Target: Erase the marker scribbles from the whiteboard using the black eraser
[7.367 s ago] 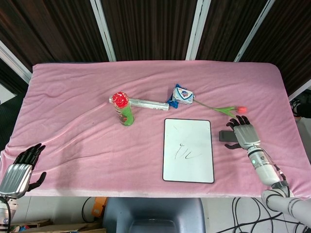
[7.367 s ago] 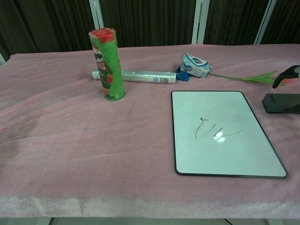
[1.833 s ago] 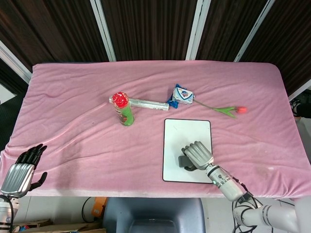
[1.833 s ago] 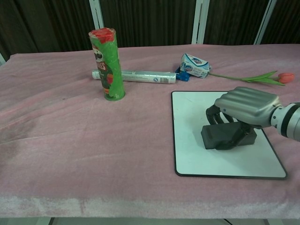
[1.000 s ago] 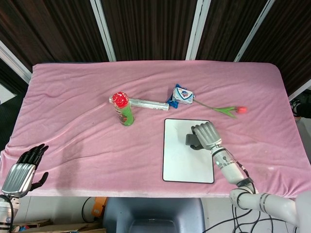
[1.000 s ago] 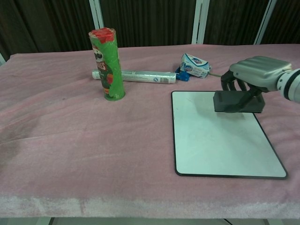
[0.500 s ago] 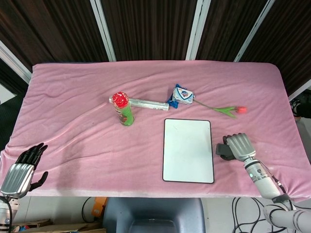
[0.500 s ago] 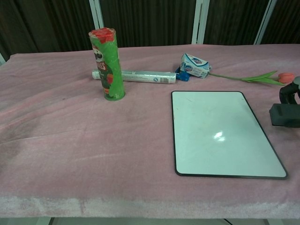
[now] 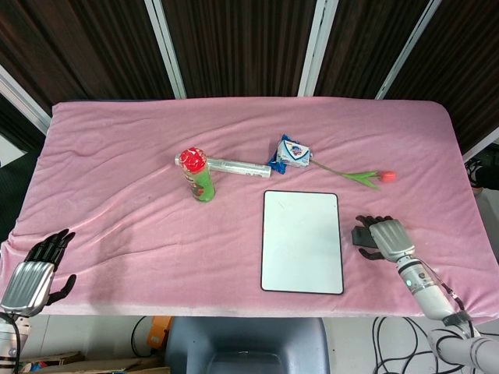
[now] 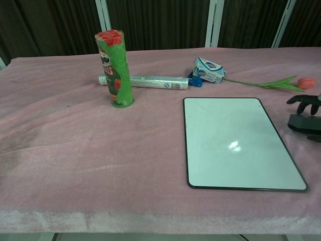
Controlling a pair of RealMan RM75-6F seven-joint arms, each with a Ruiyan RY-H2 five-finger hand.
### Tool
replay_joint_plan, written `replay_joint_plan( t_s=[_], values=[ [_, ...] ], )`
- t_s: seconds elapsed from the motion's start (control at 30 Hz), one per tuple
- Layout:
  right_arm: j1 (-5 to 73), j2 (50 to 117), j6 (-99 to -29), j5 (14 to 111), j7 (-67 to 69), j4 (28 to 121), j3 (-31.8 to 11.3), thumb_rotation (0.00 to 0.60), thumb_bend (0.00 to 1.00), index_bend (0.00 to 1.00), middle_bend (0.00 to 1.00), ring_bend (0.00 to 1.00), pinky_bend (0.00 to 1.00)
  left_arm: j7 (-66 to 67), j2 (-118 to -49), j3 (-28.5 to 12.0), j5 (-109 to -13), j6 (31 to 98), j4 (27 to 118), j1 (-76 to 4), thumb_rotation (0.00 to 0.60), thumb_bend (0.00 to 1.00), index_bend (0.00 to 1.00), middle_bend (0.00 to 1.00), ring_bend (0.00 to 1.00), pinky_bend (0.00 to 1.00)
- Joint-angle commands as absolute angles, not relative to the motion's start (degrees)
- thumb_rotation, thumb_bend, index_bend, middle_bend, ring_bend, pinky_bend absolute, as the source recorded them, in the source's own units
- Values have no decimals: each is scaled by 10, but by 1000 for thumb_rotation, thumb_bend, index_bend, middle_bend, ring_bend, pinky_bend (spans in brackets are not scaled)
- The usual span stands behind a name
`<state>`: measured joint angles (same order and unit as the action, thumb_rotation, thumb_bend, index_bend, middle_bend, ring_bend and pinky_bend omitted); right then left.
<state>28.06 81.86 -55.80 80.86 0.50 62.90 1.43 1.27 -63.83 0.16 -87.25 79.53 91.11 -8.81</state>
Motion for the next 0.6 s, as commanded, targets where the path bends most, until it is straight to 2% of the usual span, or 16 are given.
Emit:
replay_joint_plan(
  t_s=[0.03, 0.23, 0.37, 0.47, 0.6],
  values=[
    [275, 787, -559, 808, 2, 673, 15, 600, 404, 30, 197, 182, 307, 12, -637, 1, -870, 795, 912, -88, 600, 394, 0, 33, 69, 158],
    [239, 713, -618, 819, -13, 783, 23, 600, 388, 0, 90, 85, 284, 10, -635, 1, -873, 800, 913, -86, 600, 395, 0, 32, 69, 158],
    [176, 667, -715, 829, -39, 853, 37, 600, 371, 0, 27, 24, 256, 12, -635, 1, -875, 807, 915, -83, 600, 395, 0, 33, 69, 158],
    [125, 661, -783, 820, -75, 869, 42, 600, 358, 0, 3, 0, 189, 12, -634, 2, -880, 814, 915, -80, 600, 395, 0, 33, 69, 158],
    [90, 657, -829, 819, -104, 877, 44, 600, 340, 0, 0, 0, 128, 13, -634, 3, -887, 825, 915, -76, 600, 395, 0, 33, 69, 158]
  ],
)
